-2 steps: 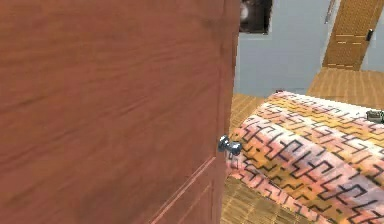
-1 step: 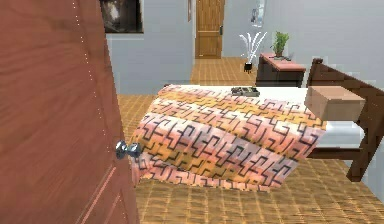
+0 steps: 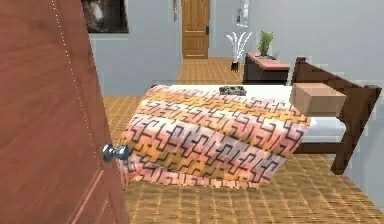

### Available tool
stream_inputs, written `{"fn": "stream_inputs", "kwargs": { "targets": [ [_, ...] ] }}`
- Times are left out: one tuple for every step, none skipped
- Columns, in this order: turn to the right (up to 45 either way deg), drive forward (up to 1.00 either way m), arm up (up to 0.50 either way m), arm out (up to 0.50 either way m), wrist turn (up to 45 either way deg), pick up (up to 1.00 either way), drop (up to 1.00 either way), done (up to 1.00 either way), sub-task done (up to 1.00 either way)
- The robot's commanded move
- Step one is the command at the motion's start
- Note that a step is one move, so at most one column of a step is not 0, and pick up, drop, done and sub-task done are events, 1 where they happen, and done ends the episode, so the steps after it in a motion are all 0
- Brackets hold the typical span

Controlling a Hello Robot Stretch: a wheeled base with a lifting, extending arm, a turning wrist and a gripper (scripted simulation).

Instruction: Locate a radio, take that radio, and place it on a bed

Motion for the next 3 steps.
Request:
{"fn": "stream_inputs", "kwargs": {
  "targets": [
    [0.0, 0.05, 0.0, 0.0, 0.0, 0.0, 0.0, 0.0, 0.0],
    [-9.0, 0.0, 0.0, 0.0, 0.0, 0.0, 0.0, 0.0, 0.0],
    [0.0, 0.9, 0.0, 0.0, 0.0, 0.0, 0.0, 0.0, 0.0]
  ]
}}
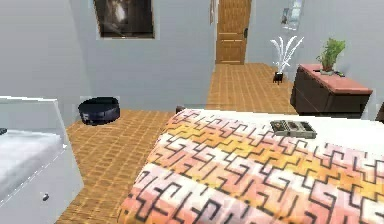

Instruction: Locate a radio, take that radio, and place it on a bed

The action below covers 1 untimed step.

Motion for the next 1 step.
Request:
{"fn": "stream_inputs", "kwargs": {
  "targets": [
    [-3.0, 0.0, 0.0, 0.0, 0.0, 0.0, 0.0, 0.0, 0.0]
  ]
}}
